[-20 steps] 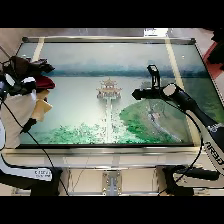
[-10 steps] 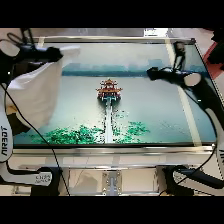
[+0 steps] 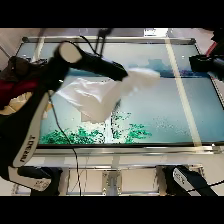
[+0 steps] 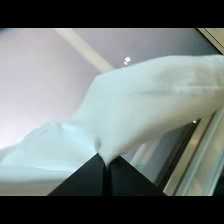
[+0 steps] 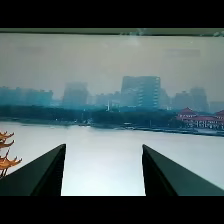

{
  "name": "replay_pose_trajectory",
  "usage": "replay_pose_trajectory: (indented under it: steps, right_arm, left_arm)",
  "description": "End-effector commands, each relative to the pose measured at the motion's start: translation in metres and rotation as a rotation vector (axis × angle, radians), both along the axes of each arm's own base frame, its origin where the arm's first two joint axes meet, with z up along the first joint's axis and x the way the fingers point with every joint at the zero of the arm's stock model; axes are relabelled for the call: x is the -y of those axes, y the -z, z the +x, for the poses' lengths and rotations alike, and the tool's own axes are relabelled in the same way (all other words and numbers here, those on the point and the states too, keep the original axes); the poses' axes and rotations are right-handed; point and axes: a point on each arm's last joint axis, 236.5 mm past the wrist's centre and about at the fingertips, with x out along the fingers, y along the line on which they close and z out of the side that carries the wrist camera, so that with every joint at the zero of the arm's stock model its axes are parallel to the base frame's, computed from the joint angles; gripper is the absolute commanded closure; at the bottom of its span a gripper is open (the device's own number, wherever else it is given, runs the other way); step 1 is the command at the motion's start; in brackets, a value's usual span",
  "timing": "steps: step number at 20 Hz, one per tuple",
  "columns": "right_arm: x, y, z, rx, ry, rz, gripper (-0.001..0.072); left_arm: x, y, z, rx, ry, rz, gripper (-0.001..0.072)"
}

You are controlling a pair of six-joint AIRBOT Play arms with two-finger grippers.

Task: Fold the shirts.

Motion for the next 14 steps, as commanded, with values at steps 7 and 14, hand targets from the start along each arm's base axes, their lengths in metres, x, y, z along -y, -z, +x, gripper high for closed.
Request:
replay_pose_trajectory:
  steps: [7, 14]
  right_arm:
    - [0.017, 0.023, -0.03, -0.138, 0.013, -0.04, 0.0171]
    - [0.006, 0.091, -0.05, -0.331, -0.032, 0.002, 0.0172]
  left_arm:
    - [0.1, 0.043, -0.015, -0.015, 0.019, -0.071, 0.006]
    - [-0.093, 0.009, 0.116, 0.19, -0.394, 0.282, 0.0064]
